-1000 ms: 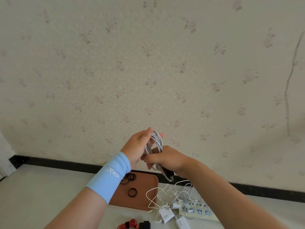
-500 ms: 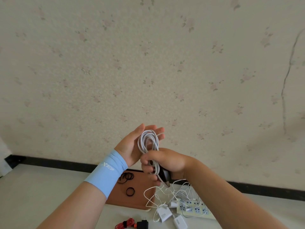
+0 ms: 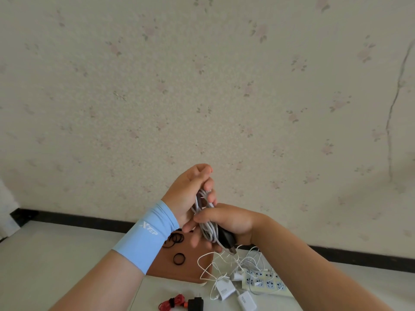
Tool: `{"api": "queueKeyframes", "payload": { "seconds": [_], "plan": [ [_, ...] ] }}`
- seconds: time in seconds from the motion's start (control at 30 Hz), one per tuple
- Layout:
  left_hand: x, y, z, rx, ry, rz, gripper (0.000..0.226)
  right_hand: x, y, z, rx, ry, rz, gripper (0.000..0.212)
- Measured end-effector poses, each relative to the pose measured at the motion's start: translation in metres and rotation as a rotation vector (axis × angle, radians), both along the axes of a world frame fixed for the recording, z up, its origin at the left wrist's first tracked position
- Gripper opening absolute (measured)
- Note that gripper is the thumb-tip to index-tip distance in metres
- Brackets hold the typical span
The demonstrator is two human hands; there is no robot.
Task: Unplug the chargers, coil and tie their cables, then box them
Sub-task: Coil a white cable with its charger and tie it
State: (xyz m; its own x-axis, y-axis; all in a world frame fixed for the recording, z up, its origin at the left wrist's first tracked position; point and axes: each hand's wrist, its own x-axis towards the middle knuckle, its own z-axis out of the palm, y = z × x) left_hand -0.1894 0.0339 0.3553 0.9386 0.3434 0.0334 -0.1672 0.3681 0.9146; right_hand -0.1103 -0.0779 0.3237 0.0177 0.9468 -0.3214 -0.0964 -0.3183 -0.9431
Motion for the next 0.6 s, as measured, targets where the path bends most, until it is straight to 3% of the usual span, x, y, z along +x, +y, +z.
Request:
{"api": "queueKeyframes", "payload": {
  "seconds": [0.23,0.47,0.6],
  "plan": [
    [0.003,0.013,0.005,-0.124,0.002,0.249,0.019,-0.004,0.009,0.0,0.068,-0.189,-0.179,0.038],
    [0.006,0.012,-0.001,-0.066,-0.008,0.204,0.018,-0.004,0.004,0.003,0.096,-0.404,-0.144,0.024],
    [0.002,0.024,-0.009,-0.099,0.044,0.071,0.056,-0.001,0.002,0.002,0.12,-0.368,-0.195,0.03]
  ]
}}
